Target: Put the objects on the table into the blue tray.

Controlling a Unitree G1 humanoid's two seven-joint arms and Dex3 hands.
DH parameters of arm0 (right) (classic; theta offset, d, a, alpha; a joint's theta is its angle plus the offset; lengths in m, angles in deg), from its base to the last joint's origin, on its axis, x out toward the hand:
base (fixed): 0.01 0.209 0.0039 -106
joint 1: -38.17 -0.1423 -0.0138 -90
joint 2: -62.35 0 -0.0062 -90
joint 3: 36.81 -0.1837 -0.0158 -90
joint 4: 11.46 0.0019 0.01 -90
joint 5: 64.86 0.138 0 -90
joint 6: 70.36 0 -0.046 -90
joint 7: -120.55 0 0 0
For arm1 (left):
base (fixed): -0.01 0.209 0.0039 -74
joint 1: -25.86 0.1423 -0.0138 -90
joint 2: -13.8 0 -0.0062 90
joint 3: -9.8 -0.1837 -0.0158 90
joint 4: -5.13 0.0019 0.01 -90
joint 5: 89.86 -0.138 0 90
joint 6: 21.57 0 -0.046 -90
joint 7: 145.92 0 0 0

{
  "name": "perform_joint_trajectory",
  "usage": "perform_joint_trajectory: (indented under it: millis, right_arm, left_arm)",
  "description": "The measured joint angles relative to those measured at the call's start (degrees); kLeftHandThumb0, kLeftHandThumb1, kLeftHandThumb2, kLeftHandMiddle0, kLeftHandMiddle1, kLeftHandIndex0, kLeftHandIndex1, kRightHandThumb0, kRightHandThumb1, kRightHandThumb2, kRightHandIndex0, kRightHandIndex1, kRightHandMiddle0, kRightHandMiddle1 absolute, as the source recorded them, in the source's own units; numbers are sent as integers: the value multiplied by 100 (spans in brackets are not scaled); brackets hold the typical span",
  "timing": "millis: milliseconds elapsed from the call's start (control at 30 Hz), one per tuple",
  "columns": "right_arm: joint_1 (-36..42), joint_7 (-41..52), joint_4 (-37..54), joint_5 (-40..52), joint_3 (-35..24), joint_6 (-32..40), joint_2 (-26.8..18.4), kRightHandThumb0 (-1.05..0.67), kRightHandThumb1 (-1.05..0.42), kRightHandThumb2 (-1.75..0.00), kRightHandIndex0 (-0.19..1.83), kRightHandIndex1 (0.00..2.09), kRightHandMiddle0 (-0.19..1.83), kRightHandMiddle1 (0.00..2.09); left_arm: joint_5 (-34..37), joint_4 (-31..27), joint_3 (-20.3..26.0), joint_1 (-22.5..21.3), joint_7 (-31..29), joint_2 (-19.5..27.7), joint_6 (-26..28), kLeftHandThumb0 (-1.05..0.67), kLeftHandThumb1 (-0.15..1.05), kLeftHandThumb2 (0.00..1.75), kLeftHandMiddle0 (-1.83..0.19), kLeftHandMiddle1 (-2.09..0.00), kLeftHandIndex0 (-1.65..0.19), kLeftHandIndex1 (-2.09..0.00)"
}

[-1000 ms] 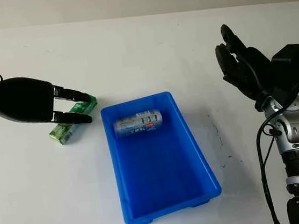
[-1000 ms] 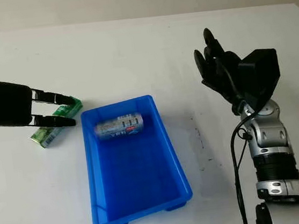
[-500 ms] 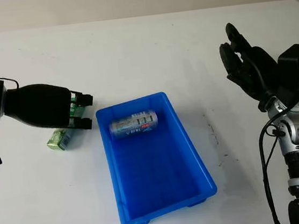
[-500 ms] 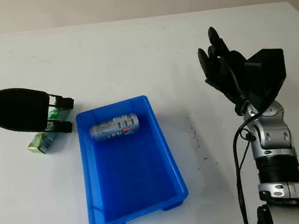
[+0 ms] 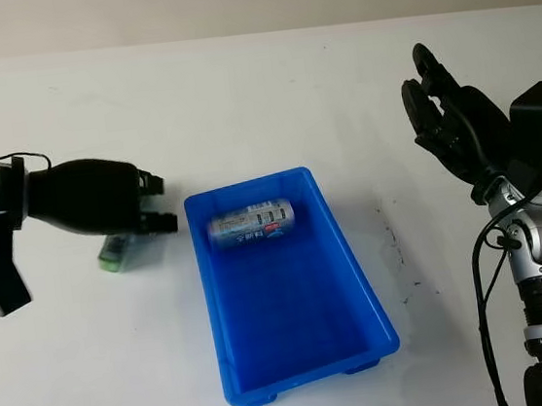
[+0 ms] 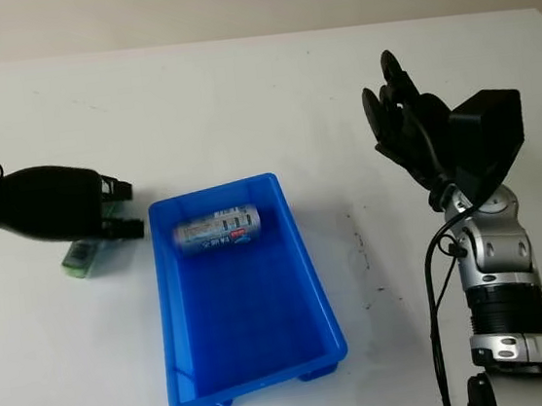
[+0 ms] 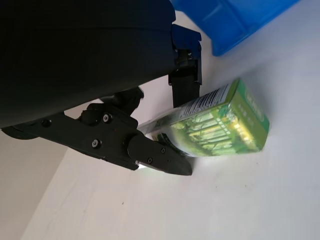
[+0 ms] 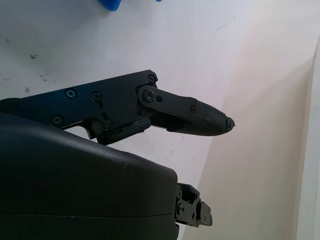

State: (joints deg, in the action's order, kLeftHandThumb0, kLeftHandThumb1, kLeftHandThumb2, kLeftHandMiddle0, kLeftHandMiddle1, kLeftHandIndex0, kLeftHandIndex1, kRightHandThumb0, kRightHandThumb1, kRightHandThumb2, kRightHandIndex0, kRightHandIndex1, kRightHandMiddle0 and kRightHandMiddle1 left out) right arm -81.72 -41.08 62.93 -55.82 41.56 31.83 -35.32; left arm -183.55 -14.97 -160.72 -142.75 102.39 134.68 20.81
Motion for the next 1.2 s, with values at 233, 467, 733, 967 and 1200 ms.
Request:
perform_joint_trajectory:
  millis: [233,467,733,967,1200]
  right_arm:
    - [-2,42,-5,-9,4,-2,-6,-59,-105,-63,-19,0,-19,0]
    - [-10,88,-55,-74,24,-9,-25,-57,-105,-63,-19,0,-19,0]
    - [-46,124,-156,-87,33,-21,-26,-57,-105,-64,-19,0,-19,0]
    - [-87,135,-213,-74,34,-60,-25,-57,-105,-63,-19,0,-19,0]
    - [-130,125,-214,-38,58,-54,19,-58,-105,-62,-19,0,-19,0]
  left_arm:
    - [541,-37,565,140,-736,78,247,-29,105,17,-102,-209,-23,-209]
    - [937,-32,1189,120,-1616,77,958,-28,105,27,-76,-209,-20,-209]
    - [1116,124,1651,-411,-1943,191,1478,-31,104,21,-67,-209,-7,-183]
    - [1725,90,2330,-578,-2378,407,1537,-32,105,18,-57,-209,-9,-199]
    - [3139,-1509,3827,-596,-2973,796,718,-33,105,26,-70,-209,-26,-209]
